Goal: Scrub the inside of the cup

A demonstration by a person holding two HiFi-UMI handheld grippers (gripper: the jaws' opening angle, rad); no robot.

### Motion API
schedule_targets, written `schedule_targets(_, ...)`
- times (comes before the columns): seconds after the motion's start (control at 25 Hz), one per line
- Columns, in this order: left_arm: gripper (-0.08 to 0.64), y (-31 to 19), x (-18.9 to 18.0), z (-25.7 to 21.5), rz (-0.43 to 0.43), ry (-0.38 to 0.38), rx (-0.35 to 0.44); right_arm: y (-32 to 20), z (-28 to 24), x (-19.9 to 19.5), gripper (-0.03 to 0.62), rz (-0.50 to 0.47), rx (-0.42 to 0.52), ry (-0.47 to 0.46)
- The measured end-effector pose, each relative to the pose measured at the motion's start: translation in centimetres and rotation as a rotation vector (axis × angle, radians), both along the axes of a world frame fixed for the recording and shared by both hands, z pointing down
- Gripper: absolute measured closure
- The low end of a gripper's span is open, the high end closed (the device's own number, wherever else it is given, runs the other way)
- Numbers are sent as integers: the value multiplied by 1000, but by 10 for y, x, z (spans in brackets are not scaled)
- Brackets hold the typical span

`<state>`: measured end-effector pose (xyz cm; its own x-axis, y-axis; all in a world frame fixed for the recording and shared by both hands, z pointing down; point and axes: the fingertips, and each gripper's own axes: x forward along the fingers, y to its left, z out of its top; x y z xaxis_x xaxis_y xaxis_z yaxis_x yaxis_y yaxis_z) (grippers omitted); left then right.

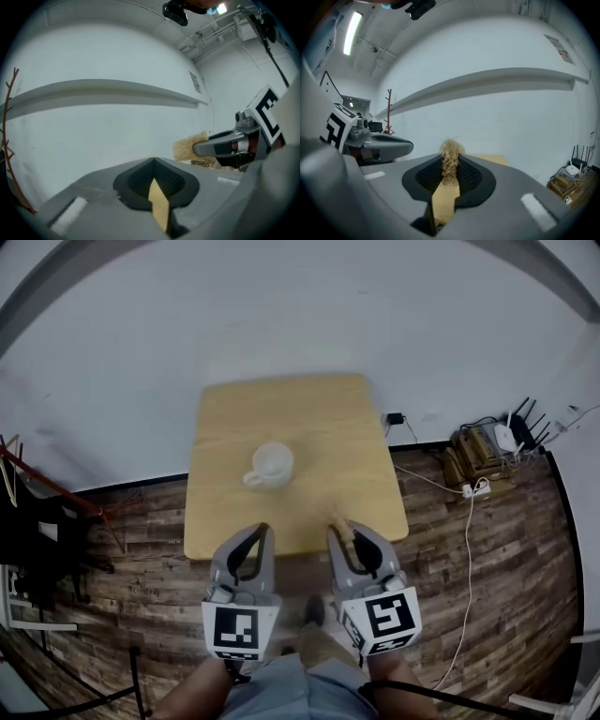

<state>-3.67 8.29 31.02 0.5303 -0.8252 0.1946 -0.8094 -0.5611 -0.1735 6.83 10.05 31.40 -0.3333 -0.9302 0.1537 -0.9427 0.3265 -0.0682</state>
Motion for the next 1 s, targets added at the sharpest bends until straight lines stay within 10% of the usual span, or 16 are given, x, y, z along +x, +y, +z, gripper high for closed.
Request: schedule_targets(1.0,541,-69,-42,-22,-236,-11,63,-100,-8,0,526,-175,39,-31)
